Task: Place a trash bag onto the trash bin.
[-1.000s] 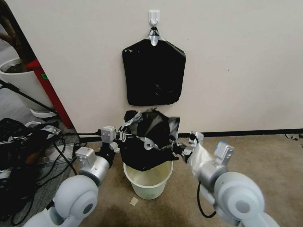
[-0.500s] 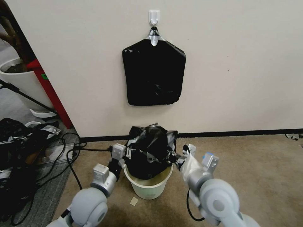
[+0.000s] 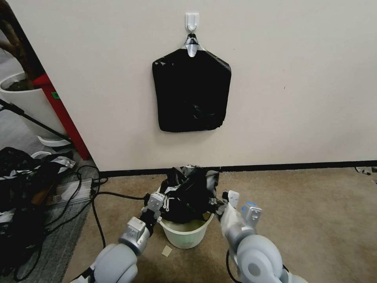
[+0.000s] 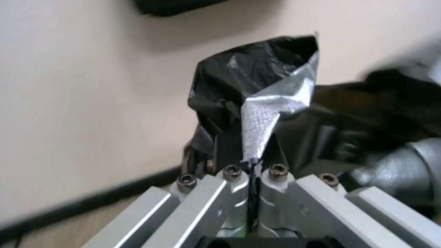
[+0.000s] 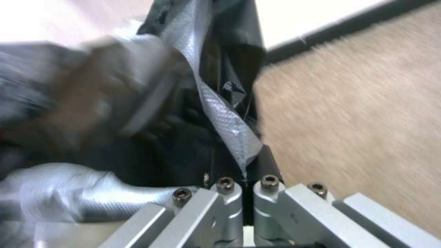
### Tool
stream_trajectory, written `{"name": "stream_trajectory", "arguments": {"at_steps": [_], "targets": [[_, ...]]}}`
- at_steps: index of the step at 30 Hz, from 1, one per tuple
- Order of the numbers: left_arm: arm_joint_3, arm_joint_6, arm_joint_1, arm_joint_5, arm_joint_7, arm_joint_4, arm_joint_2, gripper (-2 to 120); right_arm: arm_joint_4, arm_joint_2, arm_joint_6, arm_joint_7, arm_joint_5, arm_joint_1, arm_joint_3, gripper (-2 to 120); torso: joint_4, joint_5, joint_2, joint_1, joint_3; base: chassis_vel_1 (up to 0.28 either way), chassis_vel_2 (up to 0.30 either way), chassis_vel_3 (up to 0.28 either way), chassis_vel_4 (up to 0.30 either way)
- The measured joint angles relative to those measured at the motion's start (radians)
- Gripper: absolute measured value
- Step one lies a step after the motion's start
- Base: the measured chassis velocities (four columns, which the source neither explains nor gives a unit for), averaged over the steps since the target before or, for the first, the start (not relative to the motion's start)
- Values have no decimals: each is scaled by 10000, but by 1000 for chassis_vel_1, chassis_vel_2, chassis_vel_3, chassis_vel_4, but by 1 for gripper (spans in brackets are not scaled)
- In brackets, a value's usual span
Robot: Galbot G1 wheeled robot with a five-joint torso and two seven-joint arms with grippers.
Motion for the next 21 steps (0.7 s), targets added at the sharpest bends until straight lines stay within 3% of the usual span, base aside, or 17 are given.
{"name": "stream_trajectory", "arguments": {"at_steps": [1, 2, 5, 8, 17, 21], "targets": [[252, -2, 319, -481, -938, -374, 181, 0, 301, -274, -40, 349, 228, -331, -49, 0, 0, 0, 0, 0, 0, 0, 0, 0, 0], [410, 2, 648, -768, -1502, -654, 320, 0, 474, -435, -40, 525, 337, -631, -105, 0, 0, 0, 1, 0, 0, 0, 0, 0, 0], [512, 14, 889, -874, -1825, -815, 409, 0, 523, -512, -10, 604, 360, -866, -186, 0, 0, 0, 0, 0, 0, 0, 0, 0, 0], [821, 471, 1299, -1069, -2499, -1155, 695, 0, 373, -534, 159, 742, 198, -1230, -555, 0, 0, 0, 0, 0, 0, 0, 0, 0, 0], [824, 1572, 1226, -1357, -3117, -1251, 1234, 0, -32, -561, -395, 732, -145, -863, -1264, 0, 1, 1, 0, 0, 0, 0, 0, 0, 0], [936, 1873, 777, -1436, -3191, -314, 790, 0, -630, -490, -876, 620, -554, -336, -1588, 0, 2, -1, 0, 0, 1, 0, 0, 0, 0]]}}
